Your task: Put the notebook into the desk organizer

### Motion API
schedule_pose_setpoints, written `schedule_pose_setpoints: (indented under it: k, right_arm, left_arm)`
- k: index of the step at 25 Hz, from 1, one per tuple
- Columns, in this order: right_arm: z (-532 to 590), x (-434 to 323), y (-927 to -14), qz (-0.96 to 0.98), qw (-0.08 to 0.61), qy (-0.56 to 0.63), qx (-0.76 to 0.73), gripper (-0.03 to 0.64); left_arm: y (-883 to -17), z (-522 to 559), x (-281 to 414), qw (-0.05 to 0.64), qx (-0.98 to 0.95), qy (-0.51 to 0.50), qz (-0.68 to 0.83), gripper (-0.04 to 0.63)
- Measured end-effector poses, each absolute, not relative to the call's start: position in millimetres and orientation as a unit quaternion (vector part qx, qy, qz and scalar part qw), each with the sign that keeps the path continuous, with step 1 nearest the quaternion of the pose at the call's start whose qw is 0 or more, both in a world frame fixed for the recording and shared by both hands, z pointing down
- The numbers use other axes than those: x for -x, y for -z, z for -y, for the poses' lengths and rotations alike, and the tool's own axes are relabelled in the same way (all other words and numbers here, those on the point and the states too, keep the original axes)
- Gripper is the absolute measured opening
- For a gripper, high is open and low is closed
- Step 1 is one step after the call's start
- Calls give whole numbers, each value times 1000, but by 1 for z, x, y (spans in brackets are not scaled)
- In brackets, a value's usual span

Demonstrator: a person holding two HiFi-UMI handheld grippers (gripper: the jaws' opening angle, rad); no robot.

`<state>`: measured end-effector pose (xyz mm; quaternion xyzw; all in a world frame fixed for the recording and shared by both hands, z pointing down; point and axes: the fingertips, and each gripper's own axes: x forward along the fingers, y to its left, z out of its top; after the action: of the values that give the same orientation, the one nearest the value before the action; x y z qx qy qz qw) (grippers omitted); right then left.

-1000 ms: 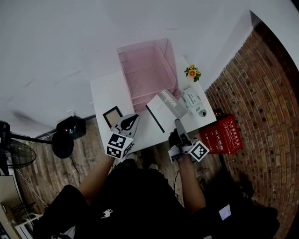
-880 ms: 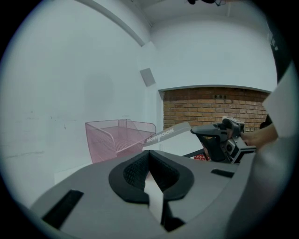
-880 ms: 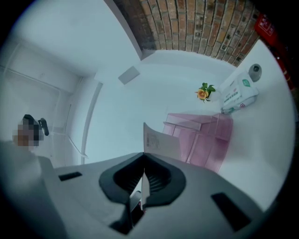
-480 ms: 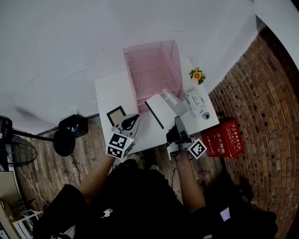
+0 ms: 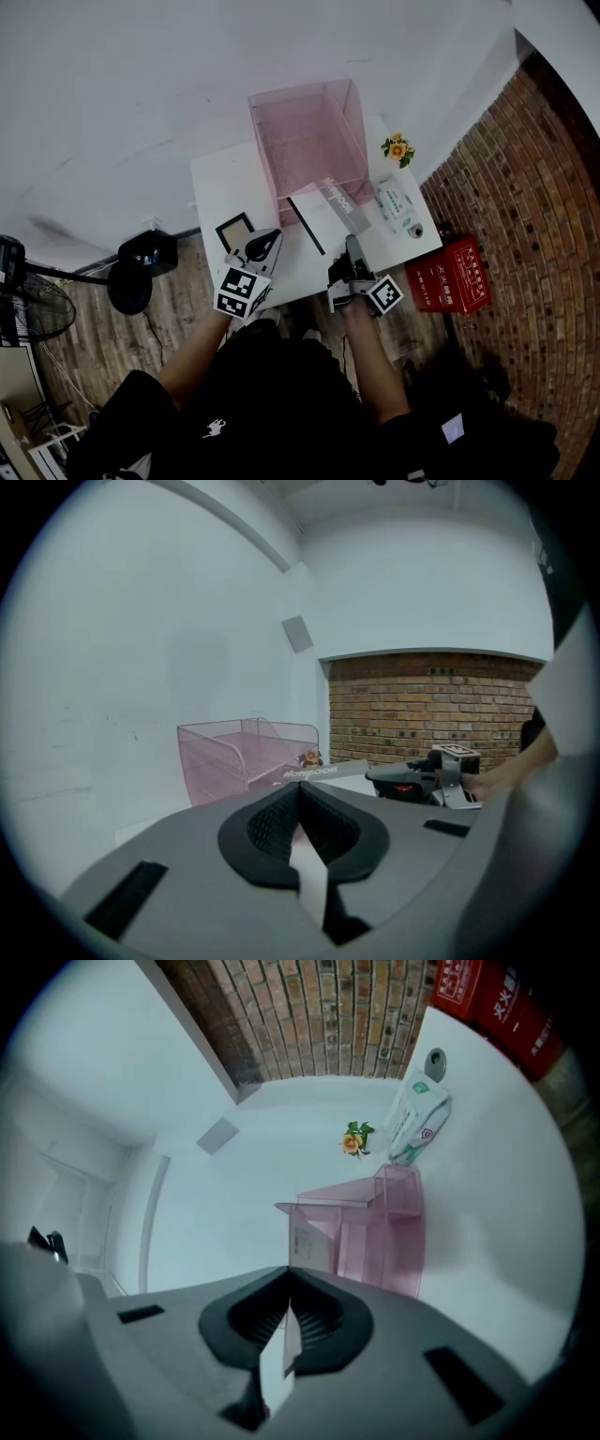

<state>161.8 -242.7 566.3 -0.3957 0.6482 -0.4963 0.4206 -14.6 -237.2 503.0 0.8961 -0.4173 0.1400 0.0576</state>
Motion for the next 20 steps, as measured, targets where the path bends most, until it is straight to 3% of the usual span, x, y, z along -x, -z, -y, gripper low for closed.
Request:
schedule_pose_setpoints:
  k: [9, 20]
  right_arm:
    - [251, -154, -568, -671, 340, 452, 480, 8]
    - [269, -156, -576, -632, 360, 455, 514, 8]
  left_arm:
    - [-510, 242, 10, 71, -899, -144, 407, 3]
    - [-514, 255, 10, 67, -904, -148, 395, 3]
